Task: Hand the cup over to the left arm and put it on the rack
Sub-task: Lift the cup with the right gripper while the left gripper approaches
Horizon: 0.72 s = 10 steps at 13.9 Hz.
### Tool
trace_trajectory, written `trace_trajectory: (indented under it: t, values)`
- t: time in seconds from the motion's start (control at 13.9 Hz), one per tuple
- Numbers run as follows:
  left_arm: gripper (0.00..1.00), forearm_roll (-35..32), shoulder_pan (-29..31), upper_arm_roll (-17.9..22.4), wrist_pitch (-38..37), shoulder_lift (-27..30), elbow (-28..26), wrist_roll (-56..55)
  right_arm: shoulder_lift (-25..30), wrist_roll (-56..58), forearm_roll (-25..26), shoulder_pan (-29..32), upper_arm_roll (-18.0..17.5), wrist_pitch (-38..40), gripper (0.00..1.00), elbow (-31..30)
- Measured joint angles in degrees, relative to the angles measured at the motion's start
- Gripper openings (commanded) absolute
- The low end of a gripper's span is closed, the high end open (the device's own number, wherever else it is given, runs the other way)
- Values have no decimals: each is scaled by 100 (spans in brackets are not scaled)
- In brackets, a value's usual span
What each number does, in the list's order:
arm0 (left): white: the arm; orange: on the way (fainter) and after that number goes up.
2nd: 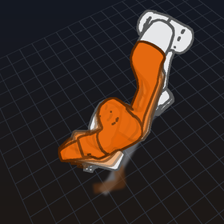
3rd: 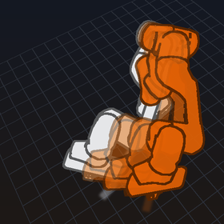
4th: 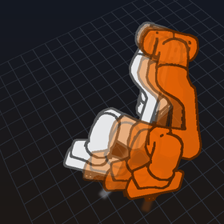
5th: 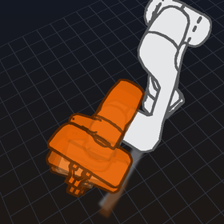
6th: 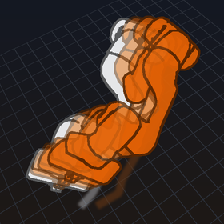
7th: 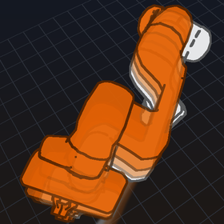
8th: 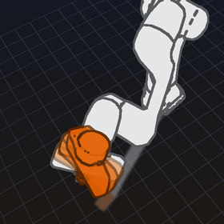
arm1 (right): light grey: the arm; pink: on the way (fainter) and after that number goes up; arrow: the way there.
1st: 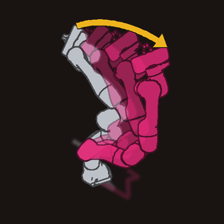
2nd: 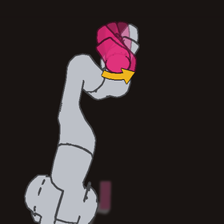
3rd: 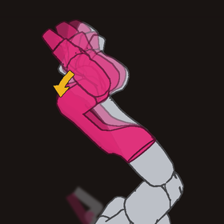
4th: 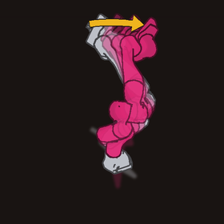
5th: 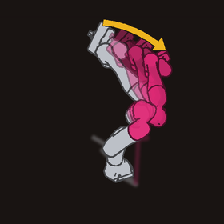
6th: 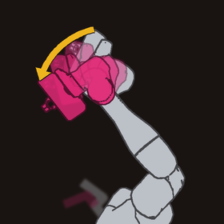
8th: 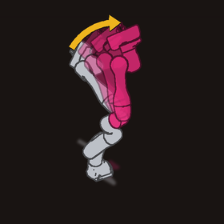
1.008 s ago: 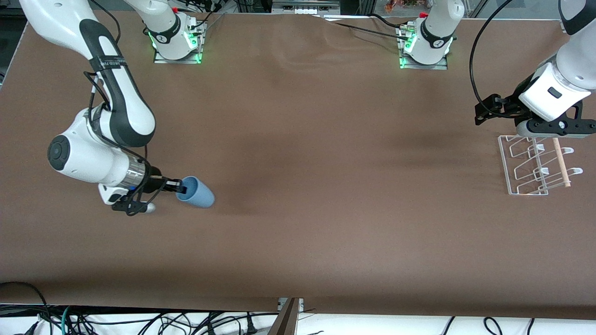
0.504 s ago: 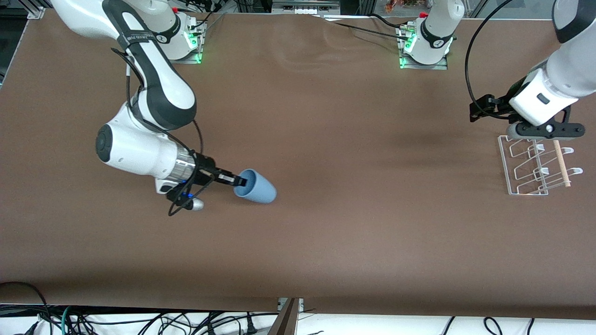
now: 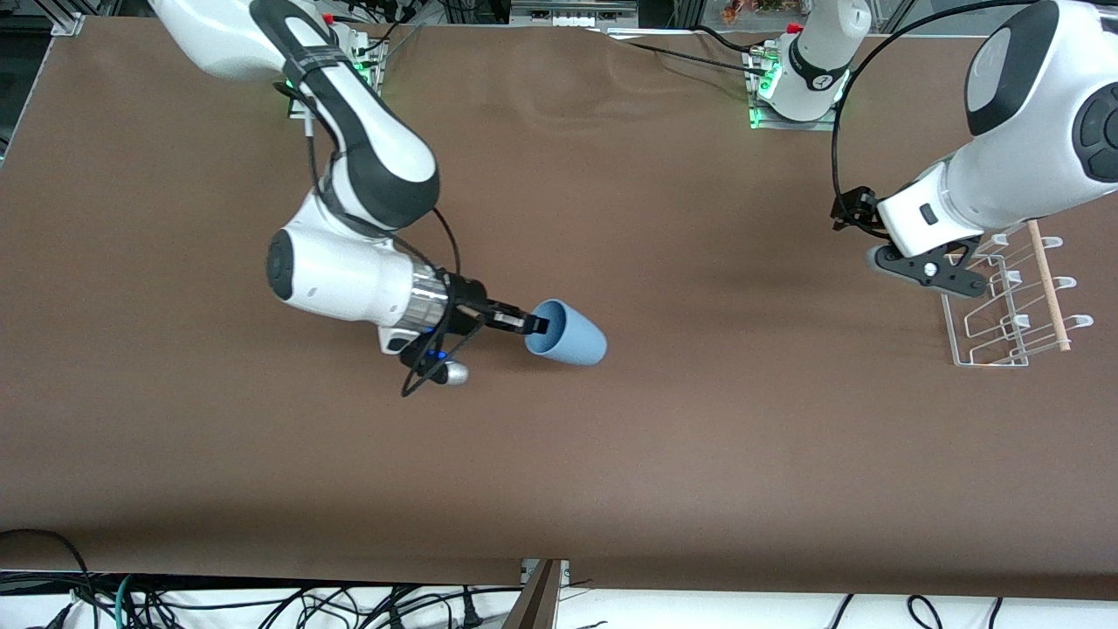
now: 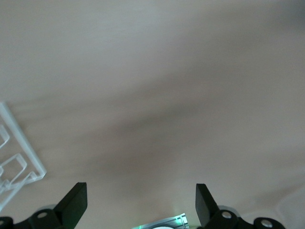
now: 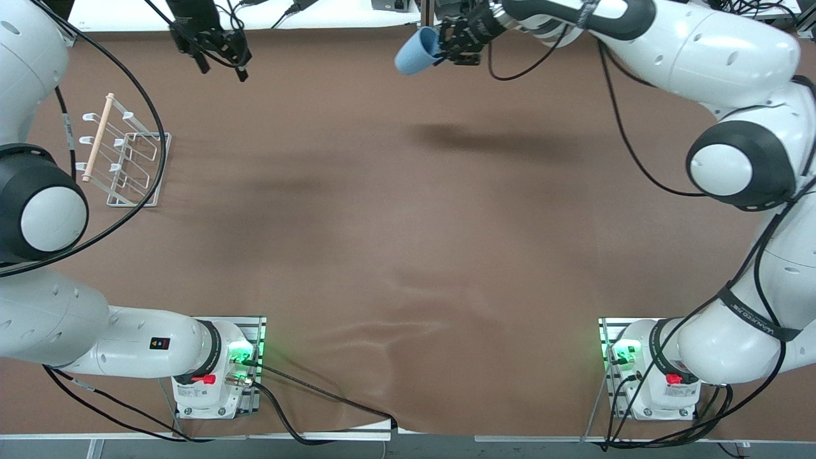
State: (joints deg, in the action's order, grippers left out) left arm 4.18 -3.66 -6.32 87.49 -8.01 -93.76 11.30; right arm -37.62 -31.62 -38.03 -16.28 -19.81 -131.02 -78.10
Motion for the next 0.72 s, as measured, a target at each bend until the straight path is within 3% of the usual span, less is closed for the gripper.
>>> trace_trajectory:
  t: [0.29, 0.72]
  values:
    - [100, 748, 32, 25, 295, -265, 72, 1653, -291, -212, -221, -496, -8, -491, 0, 255]
    - [100, 1917, 79, 33, 1093, -709, 89, 4116, -319, -232, -947, -612, -17, -493, 0, 476]
